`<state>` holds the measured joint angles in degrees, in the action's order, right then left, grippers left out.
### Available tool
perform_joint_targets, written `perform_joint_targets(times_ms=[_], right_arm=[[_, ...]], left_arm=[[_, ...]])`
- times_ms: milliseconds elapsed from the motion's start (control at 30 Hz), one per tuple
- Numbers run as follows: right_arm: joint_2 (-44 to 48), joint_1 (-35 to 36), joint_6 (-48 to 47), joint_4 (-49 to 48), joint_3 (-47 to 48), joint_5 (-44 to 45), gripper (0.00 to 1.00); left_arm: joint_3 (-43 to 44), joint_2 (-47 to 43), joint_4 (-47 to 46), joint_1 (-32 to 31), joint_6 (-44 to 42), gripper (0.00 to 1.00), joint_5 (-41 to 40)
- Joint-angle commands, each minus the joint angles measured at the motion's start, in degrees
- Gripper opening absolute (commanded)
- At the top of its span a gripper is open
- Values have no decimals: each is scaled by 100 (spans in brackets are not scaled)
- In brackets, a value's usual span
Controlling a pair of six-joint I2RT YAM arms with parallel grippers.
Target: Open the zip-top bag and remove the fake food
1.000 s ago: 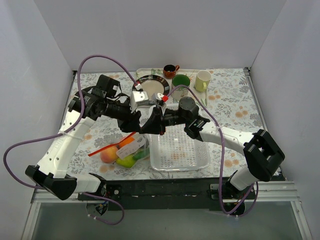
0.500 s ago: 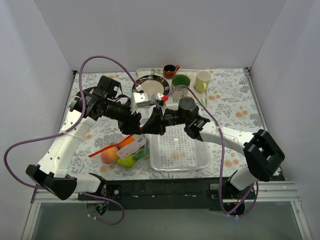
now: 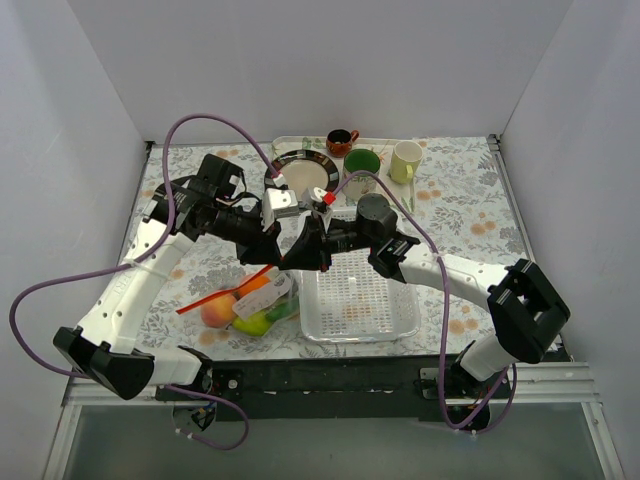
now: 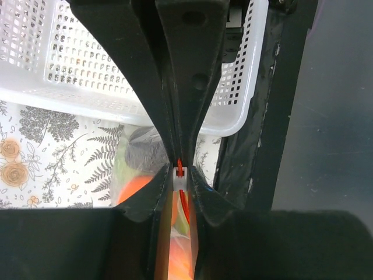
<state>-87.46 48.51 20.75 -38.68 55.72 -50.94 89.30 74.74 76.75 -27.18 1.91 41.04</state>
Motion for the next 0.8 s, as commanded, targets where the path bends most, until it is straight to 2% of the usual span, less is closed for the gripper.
perform_joint_targets(times_ms=[0,167,367,533,767], right_arm=[[203,-8,-45,-131,290,40,1],[229,-35,-272,132,395,145,1],[352,-465,-388,352,483,286,1],[414,-861,-300,282,457,339,1],[282,-940,227,-315,273,146,1]], left_arm=[[-44,-12,279,-7,-68,3,247],[-96,-64,279,-7,-77,0,151],[-334,-328,279,-7,-156,0,-420],[-562,-609,279,-7,-330,0,-965],[-677,-645,279,2,-358,0,-1124]])
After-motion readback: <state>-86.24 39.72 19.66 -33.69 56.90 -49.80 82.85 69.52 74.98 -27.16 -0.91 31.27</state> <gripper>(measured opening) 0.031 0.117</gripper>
